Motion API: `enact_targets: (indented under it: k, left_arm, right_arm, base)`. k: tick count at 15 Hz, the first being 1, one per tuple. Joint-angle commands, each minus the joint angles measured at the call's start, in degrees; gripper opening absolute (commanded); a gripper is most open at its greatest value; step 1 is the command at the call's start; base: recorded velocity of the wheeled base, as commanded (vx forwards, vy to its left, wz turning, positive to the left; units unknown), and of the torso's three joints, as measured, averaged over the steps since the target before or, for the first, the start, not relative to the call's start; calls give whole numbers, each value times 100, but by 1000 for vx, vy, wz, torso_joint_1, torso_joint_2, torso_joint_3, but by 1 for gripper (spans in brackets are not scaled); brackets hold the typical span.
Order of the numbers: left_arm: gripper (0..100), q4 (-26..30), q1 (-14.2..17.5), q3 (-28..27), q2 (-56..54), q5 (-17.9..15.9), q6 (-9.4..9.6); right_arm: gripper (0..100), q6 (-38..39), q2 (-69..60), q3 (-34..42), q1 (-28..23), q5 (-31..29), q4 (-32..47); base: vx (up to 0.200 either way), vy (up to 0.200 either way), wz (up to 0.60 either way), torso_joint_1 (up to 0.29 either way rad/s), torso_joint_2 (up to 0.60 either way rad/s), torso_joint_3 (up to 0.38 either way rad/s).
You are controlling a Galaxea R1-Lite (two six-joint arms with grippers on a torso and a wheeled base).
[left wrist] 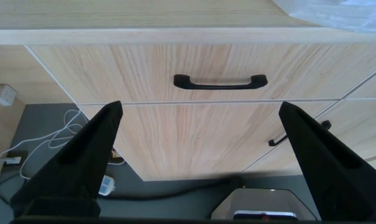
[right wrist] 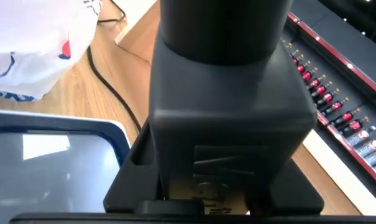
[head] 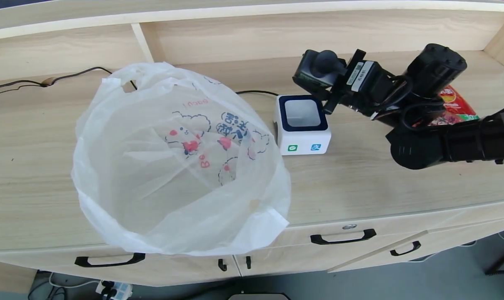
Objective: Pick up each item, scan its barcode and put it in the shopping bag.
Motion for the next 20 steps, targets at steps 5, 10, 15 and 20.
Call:
enact_targets:
  k: [5,10,15,20]
  left_arm:
    - [100,-2,2,0,9,1,0]
    - [100,-2,2,0,9,1,0]
    - [100,-2,2,0,9,1,0]
    - [100,-2,2,0,9,1,0]
  right_arm:
    - [0,1166,-514,197,897,-1210,-800]
    - [0,2300,-1357,1717,2136,-3452,-940]
    - [0,3372,-1182,2289,3867,-4902,-1134]
    - [0,3724,-1041,2403,3885,-4963,-1564]
  base:
    - [0,0,0,0,0,0]
    - [0,0,0,0,0,0]
    - [0,0,120,0,0,0]
    - [0,0,600,3,2,1]
